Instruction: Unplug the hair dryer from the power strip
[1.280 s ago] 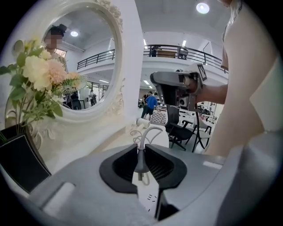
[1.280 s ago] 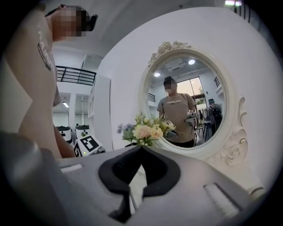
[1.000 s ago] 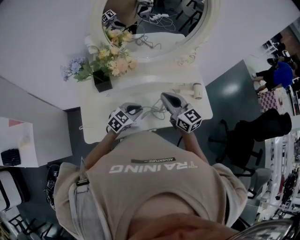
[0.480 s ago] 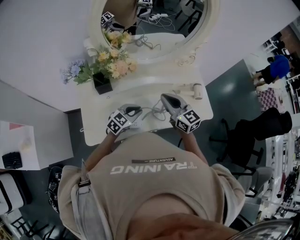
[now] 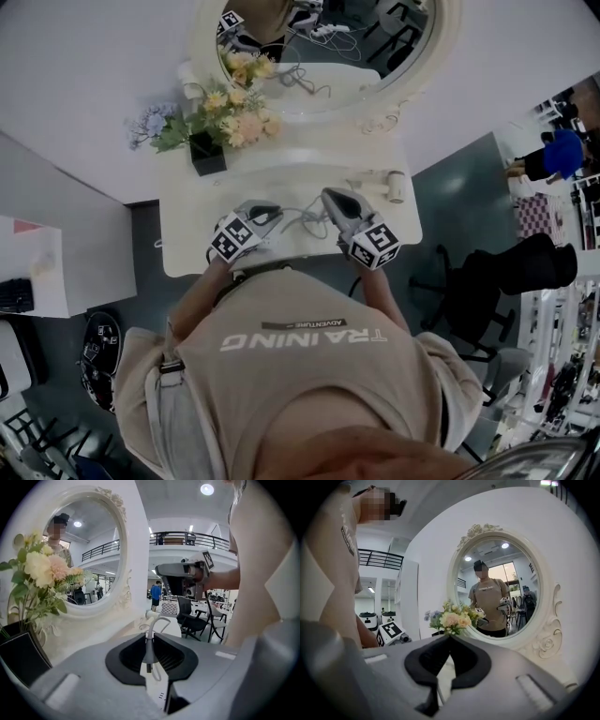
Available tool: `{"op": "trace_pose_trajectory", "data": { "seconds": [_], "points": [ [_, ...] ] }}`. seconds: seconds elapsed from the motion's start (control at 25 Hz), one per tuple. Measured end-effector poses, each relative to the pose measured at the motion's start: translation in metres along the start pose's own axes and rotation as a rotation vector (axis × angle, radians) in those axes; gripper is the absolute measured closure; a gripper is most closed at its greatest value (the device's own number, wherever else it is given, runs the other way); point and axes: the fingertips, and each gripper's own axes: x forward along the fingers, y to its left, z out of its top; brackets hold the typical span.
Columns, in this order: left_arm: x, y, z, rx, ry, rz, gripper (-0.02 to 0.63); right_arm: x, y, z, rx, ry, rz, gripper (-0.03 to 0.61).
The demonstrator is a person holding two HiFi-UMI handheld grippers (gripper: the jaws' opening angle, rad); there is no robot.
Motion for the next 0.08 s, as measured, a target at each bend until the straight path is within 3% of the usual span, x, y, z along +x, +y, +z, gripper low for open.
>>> {"op": "trace_pose_trajectory", "data": {
  "seconds": [0.08],
  "points": [
    [0.0047,0.0047,0.0068,0.008,-0.018,0.007,0.555,-0.0005,-0.0058,0.0037,-0.026,-0.004,0.000,0.574]
  ]
}}
